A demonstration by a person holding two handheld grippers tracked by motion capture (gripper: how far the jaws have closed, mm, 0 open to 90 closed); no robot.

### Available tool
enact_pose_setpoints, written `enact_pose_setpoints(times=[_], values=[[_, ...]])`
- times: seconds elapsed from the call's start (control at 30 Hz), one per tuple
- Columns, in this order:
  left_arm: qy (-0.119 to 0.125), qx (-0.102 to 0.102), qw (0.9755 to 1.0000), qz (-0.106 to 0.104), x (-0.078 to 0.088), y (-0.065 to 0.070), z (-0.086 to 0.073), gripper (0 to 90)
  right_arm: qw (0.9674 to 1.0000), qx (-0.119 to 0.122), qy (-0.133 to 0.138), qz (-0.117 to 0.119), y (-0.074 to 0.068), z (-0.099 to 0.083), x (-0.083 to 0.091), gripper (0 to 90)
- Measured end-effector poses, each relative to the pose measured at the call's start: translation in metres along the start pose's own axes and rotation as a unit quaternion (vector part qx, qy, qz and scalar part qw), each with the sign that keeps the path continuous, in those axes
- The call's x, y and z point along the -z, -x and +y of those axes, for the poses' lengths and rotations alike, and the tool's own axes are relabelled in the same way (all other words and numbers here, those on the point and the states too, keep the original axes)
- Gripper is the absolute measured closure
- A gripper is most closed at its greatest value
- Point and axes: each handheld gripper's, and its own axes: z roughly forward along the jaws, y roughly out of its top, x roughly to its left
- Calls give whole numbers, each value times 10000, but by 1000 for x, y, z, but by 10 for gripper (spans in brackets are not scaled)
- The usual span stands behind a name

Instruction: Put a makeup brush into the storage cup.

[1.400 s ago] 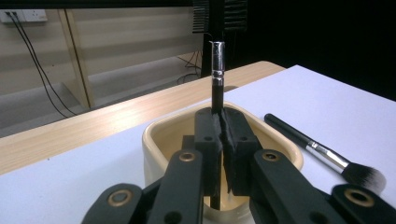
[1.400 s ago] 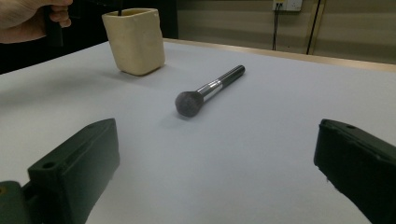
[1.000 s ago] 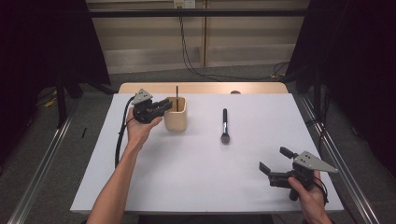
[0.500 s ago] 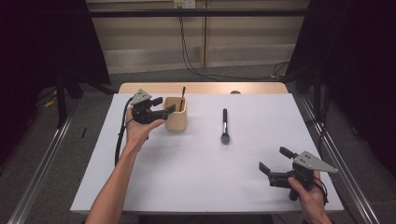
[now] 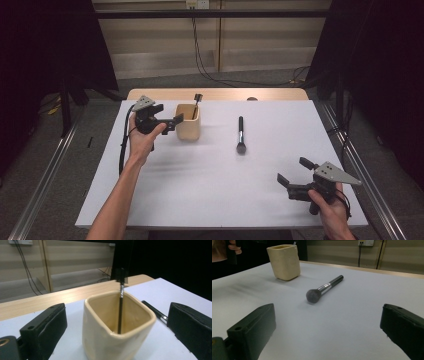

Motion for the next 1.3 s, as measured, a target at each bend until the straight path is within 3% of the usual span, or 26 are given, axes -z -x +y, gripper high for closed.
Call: enact_pose_setpoints(times=[0.07,0.13,0.23,0.37,0.43,0.73,0.93,1.3], values=[[10,-155,9999,22,6,1,-1,28,10000,1,1,-1,0,0,0,0],[48,-136,9999,68,11,1,-3,25,10000,-19,4,-7,0,0,0,0],[-55,-267,9996,124,17,3,-6,26,10000,-12,2,-8,0,0,0,0],[-164,-169,9997,52,26,5,-9,35,10000,-6,4,-11,0,0,0,0],[-174,-265,9994,108,30,8,-10,37,10000,0,10,-15,-1,0,0,0],[-45,-262,9996,134,51,15,-19,34,10000,-7,7,-22,0,0,0,0],[45,-511,9984,233,60,21,-26,36,10000,-8,-3,-12,0,0,0,0],[42,-563,9981,228,85,34,-32,33,10000,2,-4,-7,-1,0,0,0]])
